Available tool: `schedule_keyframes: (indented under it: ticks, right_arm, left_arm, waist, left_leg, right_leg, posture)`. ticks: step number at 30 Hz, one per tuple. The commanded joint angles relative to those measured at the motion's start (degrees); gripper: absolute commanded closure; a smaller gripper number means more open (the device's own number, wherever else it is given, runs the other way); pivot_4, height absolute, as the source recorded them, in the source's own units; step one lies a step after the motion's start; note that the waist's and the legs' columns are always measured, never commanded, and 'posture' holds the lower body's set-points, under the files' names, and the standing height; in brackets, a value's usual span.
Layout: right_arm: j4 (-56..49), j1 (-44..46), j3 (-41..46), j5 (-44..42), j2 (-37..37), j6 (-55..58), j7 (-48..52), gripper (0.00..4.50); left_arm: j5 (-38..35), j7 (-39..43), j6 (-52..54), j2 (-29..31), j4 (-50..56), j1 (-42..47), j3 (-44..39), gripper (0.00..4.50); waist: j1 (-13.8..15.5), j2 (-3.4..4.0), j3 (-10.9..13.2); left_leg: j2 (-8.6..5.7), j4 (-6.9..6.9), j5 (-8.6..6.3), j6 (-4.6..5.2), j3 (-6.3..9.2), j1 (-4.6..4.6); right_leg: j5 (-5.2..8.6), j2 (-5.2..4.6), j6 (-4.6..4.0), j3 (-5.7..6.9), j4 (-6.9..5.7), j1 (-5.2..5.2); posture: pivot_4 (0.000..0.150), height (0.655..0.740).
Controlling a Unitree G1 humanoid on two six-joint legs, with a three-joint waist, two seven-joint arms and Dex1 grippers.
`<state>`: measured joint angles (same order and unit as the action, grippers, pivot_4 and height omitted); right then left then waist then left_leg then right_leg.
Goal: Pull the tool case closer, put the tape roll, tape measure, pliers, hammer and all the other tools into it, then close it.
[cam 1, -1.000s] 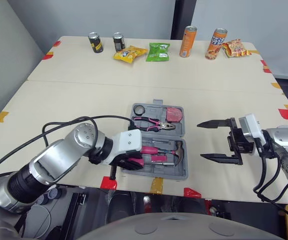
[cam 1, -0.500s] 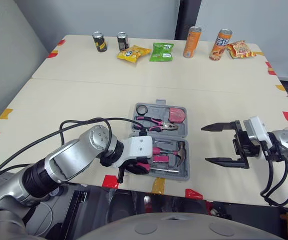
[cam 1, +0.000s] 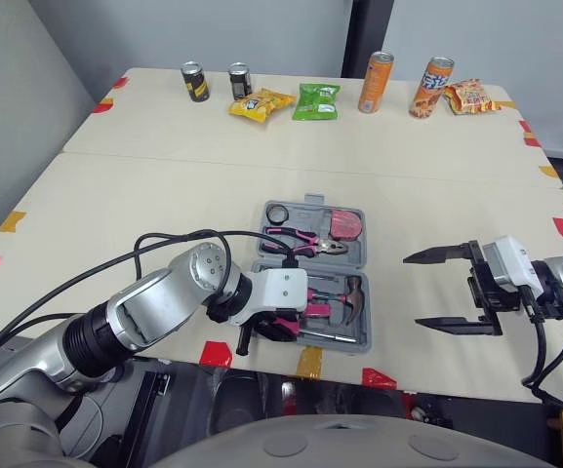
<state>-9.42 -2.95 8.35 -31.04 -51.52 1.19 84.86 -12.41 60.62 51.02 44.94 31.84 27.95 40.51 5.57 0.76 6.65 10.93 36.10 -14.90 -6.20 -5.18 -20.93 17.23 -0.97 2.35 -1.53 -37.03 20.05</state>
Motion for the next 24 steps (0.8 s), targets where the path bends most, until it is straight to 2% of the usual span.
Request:
schedule_keyframes:
  ticks: [1,24]
  right_arm:
    - [-0.45,0.39,1.38,-0.61,-0.64,-0.96,1.17,0.00]
    - [-1.74,-0.21,1.05,-0.60,0.46,-0.81,-0.57,0.00]
  left_arm:
    - [0.67,0.38,-0.98,-0.69,0.21,0.53,0.34,3.91]
    - [1.39,0.81,-1.60,-3.55,-3.18,0.83,0.01,3.91]
  waist:
    - [0.01,0.00,0.00]
    - [0.03,0.00,0.00]
  left_leg:
    - [0.00,0.00,0.00,0.00,0.00,0.00]
    - [0.00,0.05,0.00,0.00,0.01,0.00]
  right_leg:
    - [0.00,0.00,0.00,0.00,0.00,0.00]
    - [0.00,0.01,0.00,0.00,-0.03,-0.01]
  posture:
    - [0.150,0.7400]
    - [0.150,0.7400]
